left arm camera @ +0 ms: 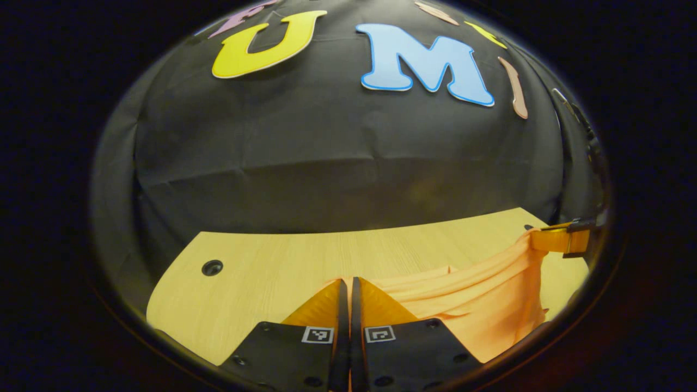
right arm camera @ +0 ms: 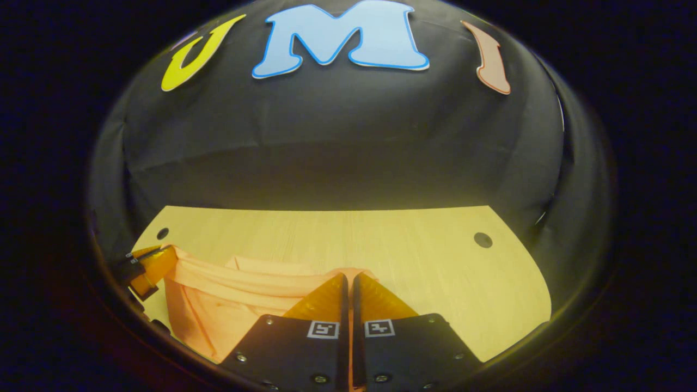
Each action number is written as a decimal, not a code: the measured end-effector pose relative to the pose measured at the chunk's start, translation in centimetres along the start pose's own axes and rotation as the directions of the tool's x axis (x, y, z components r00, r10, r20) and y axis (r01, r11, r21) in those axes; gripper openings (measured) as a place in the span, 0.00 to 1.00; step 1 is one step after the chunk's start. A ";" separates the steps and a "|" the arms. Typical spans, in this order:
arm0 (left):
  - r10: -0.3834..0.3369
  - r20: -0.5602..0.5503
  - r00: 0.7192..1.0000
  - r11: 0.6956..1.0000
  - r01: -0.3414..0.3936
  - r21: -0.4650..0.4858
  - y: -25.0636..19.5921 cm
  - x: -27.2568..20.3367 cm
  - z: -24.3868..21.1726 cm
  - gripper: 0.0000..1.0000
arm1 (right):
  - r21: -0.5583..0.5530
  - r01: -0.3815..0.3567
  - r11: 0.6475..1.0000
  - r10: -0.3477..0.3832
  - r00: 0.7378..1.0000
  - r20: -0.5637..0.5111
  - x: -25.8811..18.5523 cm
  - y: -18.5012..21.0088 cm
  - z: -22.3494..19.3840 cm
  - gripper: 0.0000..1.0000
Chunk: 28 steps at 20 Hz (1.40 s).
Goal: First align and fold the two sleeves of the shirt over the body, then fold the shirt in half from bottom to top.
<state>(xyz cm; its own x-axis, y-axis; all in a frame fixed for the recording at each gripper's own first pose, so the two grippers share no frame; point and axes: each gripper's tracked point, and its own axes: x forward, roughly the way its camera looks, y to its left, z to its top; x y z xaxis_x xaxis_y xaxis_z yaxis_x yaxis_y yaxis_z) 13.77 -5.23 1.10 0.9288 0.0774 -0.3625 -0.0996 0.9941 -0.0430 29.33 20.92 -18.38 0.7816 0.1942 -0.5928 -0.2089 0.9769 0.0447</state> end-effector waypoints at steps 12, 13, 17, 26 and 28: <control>0.020 -0.050 0.999 0.999 -0.018 0.037 -0.1 2.0 -2.6 0.08 | -0.044 0.040 0.998 -0.044 0.996 -0.078 3.4 0.2 -3.1 0.05; 0.021 -0.052 0.998 0.999 -0.019 0.038 -0.1 2.1 -2.7 0.09 | -0.045 0.039 0.998 -0.042 0.996 -0.084 3.5 0.2 -3.4 0.05; 0.005 -0.067 0.998 1.000 -0.003 0.026 -0.4 1.9 -2.9 0.10 | -0.058 0.034 0.998 -0.040 0.995 -0.094 3.1 0.2 -3.5 0.06; 0.013 -0.057 0.998 1.000 -0.012 0.007 -1.2 -2.8 -1.6 0.80 | -0.099 0.003 0.995 -0.007 0.999 -0.037 -1.3 0.2 -2.9 0.71; 0.037 -0.027 0.999 0.999 -0.037 0.006 -1.4 -4.8 -0.3 0.89 | -0.101 -0.002 0.995 0.002 1.000 -0.001 -3.3 -0.1 -2.2 0.92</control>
<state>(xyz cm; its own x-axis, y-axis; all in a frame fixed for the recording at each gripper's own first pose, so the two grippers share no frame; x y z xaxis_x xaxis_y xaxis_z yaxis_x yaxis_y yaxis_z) 9.30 -6.99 2.63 0.9146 0.1123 -0.3884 -0.1317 0.9910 -0.0237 25.51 20.00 -18.22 0.7807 0.1957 -0.5935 -0.2685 0.9626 -0.0358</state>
